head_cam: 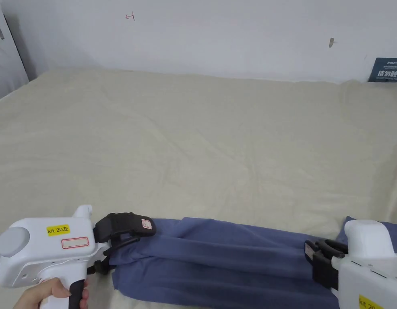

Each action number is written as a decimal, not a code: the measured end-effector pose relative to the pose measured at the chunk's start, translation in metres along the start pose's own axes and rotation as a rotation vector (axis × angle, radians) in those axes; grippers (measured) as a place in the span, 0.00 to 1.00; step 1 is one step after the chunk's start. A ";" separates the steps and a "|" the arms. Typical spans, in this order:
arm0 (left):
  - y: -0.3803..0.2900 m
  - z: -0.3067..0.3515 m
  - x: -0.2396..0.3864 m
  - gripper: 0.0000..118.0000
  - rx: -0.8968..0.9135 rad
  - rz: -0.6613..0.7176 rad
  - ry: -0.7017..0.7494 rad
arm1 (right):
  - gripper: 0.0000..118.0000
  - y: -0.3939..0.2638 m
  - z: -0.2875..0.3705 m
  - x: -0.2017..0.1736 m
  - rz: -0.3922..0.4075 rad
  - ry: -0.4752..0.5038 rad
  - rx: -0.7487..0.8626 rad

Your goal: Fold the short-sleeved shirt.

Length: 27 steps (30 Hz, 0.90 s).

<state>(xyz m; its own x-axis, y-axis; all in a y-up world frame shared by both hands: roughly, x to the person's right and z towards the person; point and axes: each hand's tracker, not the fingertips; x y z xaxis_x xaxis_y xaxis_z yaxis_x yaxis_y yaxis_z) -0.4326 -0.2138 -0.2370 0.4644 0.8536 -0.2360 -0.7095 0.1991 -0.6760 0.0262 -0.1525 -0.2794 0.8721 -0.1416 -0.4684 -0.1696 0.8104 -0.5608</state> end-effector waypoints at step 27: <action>-0.074 -0.048 0.203 0.09 -0.018 -0.461 0.204 | 0.00 -0.018 0.047 0.087 -0.130 -0.060 0.037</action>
<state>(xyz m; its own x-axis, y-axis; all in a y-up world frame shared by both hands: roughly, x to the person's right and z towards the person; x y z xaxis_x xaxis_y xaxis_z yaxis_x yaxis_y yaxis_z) -0.2600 -0.0785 -0.2685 0.8226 0.5672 -0.0408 -0.3981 0.5233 -0.7534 0.1267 -0.1525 -0.2779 0.9115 -0.2134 -0.3516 -0.0377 0.8080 -0.5880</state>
